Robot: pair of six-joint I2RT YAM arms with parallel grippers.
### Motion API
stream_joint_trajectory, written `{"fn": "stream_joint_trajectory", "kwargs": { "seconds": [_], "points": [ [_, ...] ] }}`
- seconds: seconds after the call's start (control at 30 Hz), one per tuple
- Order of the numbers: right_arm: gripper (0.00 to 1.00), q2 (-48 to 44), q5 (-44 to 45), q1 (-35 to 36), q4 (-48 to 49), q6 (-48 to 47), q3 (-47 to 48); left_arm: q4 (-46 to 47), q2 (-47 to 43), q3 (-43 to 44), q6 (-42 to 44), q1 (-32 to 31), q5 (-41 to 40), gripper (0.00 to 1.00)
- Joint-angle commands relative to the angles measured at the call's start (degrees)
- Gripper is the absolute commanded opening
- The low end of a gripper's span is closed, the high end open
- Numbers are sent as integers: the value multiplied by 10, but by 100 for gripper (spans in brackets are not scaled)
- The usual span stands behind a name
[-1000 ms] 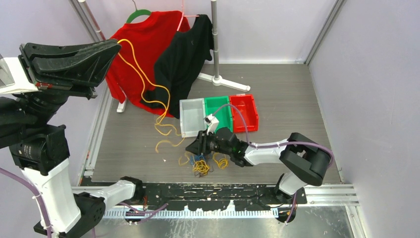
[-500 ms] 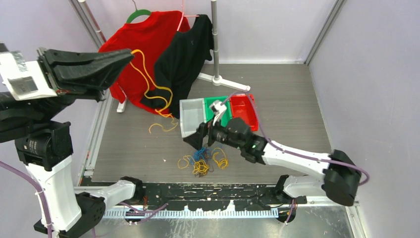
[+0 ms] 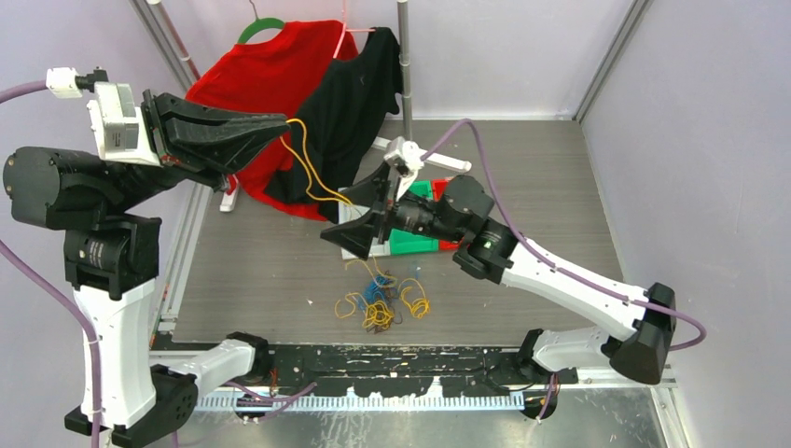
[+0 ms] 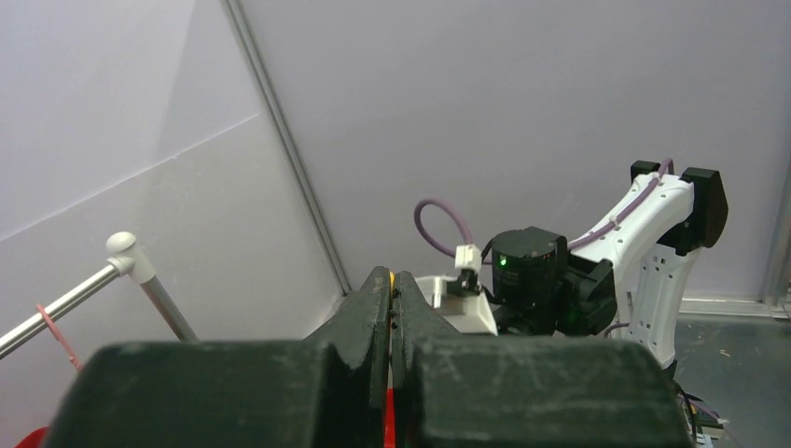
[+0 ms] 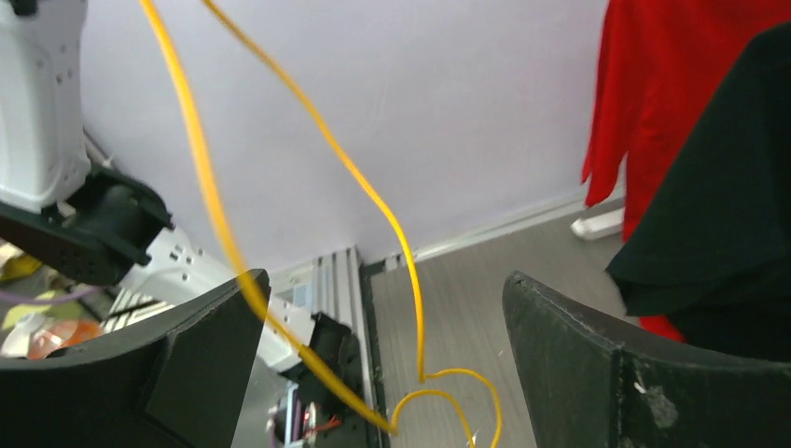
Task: Untangle the cables
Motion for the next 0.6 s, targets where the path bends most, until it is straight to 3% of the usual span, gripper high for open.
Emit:
{"fn": "stream_joint_trajectory", "kwargs": {
  "seconds": [0.0, 0.23, 0.33, 0.4, 0.43, 0.47, 0.57],
  "points": [
    [100, 24, -71, 0, 11, 13, 11, 7, -9, 5, -3, 2, 10, 0],
    [85, 34, 7, 0, -10, -11, 6, 10, -8, 13, -5, 2, 10, 0],
    [61, 35, 2, -1, 9, -7, 6, 10, -9, 11, -6, 2, 10, 0],
    [23, 36, 2, -1, 19, -4, 11, 10, -12, 8, -6, 2, 8, 0],
    [9, 35, 6, -1, 20, -2, 13, 10, -13, 6, -6, 2, 8, 0],
    [2, 34, 10, 0, 23, -1, 13, 10, -15, 3, -6, 2, 7, 0],
    [1, 21, 14, -5, 29, 0, 6, 9, -21, -6, -5, 2, 4, 0]
  ]
}}
